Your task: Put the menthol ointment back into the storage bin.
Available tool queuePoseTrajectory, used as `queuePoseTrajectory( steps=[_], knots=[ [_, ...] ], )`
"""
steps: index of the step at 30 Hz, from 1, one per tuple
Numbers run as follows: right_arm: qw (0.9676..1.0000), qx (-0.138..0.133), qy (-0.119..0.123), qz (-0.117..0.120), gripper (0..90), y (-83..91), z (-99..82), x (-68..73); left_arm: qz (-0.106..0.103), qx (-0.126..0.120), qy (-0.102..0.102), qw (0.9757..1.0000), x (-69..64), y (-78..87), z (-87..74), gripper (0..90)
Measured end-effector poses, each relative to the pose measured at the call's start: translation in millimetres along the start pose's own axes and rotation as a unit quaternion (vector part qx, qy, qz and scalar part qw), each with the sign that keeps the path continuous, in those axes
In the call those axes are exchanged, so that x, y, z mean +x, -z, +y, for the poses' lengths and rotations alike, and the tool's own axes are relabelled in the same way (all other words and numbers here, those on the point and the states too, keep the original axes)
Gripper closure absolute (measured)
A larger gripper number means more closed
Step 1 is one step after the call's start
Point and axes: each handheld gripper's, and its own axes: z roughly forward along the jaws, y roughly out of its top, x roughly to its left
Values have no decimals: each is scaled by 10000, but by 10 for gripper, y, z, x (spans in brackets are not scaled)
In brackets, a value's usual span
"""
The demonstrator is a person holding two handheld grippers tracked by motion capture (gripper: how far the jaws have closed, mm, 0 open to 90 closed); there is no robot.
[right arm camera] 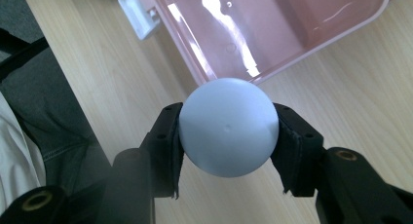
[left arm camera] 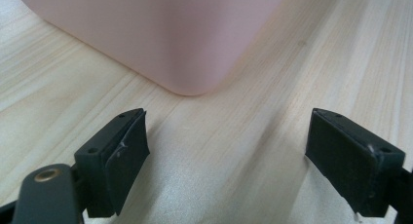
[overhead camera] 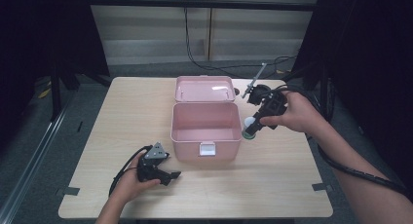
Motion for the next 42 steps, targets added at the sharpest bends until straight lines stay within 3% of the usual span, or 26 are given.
queuePoseTrajectory(
  steps=[20,35,42],
  knots=[
    [9999,49,-101,-115,503,-116,447,-105,-4,7,19,10000,2,2,-1,151],
    [9987,171,-429,-216,503,-308,634,-219,-1,2,11,10000,1,1,-1,151],
    [9971,150,-704,-249,503,-416,696,-270,-1,0,4,10000,0,0,0,151]
  ],
)
